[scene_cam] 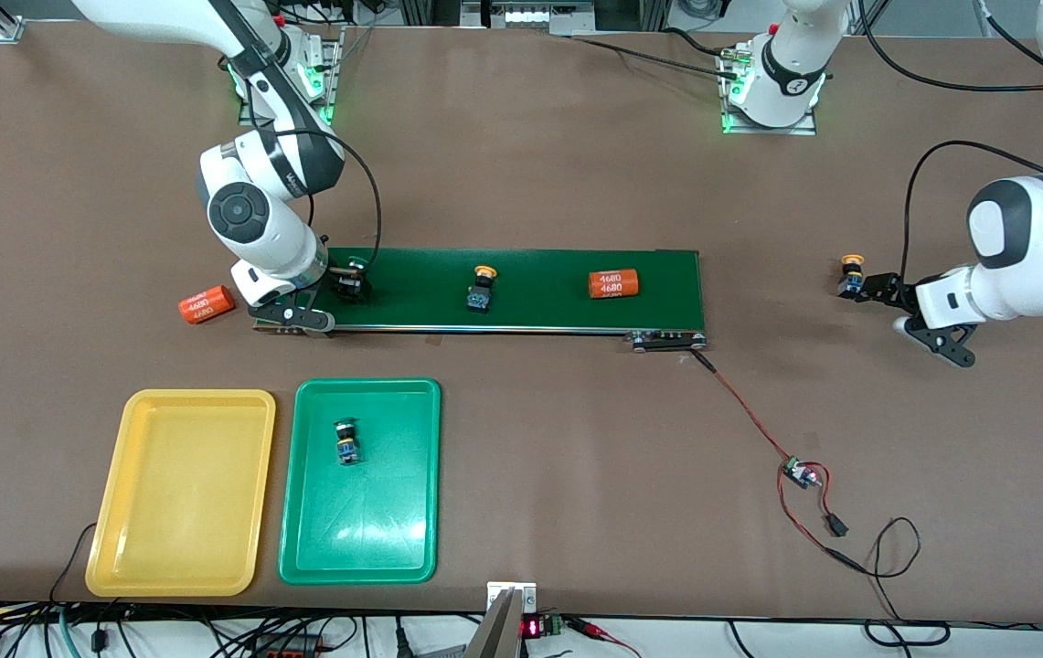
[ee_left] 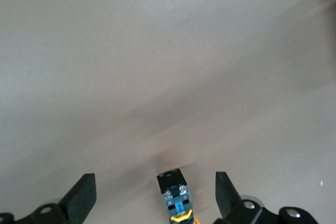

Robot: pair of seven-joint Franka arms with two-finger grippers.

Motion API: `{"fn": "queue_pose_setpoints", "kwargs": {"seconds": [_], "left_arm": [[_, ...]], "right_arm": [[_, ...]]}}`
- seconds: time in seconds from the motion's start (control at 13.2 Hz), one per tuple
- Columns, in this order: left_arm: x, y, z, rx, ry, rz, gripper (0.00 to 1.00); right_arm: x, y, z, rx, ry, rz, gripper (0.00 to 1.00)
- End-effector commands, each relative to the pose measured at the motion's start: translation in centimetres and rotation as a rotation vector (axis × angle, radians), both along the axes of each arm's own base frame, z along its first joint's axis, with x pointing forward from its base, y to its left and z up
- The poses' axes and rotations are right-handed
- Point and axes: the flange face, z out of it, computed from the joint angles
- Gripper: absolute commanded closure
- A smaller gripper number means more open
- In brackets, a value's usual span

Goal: Sort buttons by color to trays

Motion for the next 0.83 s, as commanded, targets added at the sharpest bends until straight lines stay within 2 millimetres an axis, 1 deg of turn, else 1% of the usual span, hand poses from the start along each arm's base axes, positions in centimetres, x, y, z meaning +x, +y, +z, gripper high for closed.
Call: {"fn": "queue_pose_setpoints", "kwargs": {"seconds": [0.0, 0.08, 0.23, 0.3, 0.38, 0.53, 0.68, 0.76], "left_arm": [[-2.1, -1.0, -1.8, 0.012, -0.014, 0.069, 0.0], [-2.6, -1.0, -2.3, 0.015, -0.019, 0.077, 0.0], [-3.9, -0.9, -3.2, 0.022, 0.006, 0.109, 0.0], [-4.2, -0.9, -3.4, 0.021, 0.012, 0.111, 0.0], [-4.5, -0.9, -3.6, 0.021, 0.018, 0.113, 0.0], [-5.8, 0.3, -3.7, 0.03, 0.016, 0.138, 0.0], [-7.0, -0.2, -4.7, 0.034, 0.006, 0.141, 0.0], [-7.8, -0.4, -5.3, 0.037, -0.007, 0.146, 0.01]], "right_arm": [[0.5, 0.2, 0.0, -0.009, -0.015, 0.034, 0.43], [0.5, -0.1, -0.1, -0.011, -0.014, 0.031, 0.52], [0.5, -0.1, -0.1, -0.011, -0.014, 0.032, 0.77], [0.6, -0.3, -0.1, -0.012, -0.014, 0.031, 0.86], [1.0, -0.3, 0.4, -0.01, -0.021, 0.034, 0.93], [2.8, -1.3, 2.4, -0.019, -0.024, 0.034, 0.94], [5.2, -1.0, 6.2, -0.012, -0.045, 0.07, 0.94], [6.7, -1.3, 8.2, -0.007, -0.062, 0.091, 0.94]]}}
